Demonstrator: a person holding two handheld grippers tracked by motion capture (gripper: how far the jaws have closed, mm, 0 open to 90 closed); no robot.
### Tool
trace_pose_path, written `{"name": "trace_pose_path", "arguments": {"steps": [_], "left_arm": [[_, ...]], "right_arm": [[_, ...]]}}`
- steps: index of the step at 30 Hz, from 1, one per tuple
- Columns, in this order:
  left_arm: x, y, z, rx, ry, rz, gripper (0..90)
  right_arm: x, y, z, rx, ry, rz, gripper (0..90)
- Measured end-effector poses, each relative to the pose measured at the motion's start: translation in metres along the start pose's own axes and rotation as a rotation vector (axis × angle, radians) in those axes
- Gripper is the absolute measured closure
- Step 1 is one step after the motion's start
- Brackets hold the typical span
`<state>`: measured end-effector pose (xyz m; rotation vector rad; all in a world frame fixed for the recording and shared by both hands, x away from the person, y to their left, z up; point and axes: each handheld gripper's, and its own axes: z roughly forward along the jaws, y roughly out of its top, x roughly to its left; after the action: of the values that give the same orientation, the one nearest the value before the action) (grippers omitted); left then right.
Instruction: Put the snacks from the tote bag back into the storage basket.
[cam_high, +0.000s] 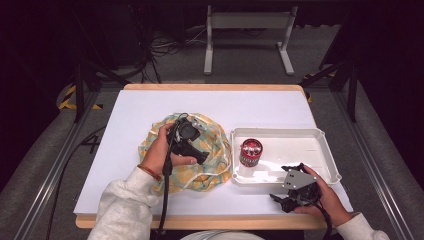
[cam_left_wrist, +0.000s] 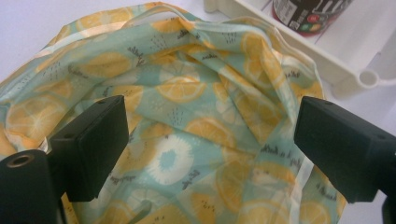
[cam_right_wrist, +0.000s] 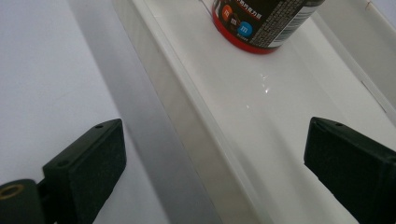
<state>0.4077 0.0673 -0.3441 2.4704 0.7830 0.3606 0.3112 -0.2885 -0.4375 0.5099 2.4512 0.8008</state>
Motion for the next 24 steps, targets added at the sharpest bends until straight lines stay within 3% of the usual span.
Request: {"name": "trace_pose_path", "arguments": {"steps": [9, 14, 16, 24], "left_arm": [[0.008, -0.030, -0.014, -0.038, 0.045, 0.014, 10.7], [0.014, -0.051, -0.023, -0.072, 0.083, 0.015, 10.8], [0.016, -0.058, -0.025, -0.059, 0.116, 0.012, 11.1], [0.024, -0.085, -0.040, -0.121, 0.137, 0.005, 8.3]], "right_arm": [[-0.001, 0.000, -0.001, -0.004, -0.002, 0.009, 6.2], [-0.002, 0.000, -0.002, -0.023, 0.015, 0.026, 6.3], [-0.002, 0.001, -0.003, -0.027, 0.019, 0.032, 6.3], [-0.002, 0.002, -0.004, -0.042, 0.031, 0.051, 6.3]]}}
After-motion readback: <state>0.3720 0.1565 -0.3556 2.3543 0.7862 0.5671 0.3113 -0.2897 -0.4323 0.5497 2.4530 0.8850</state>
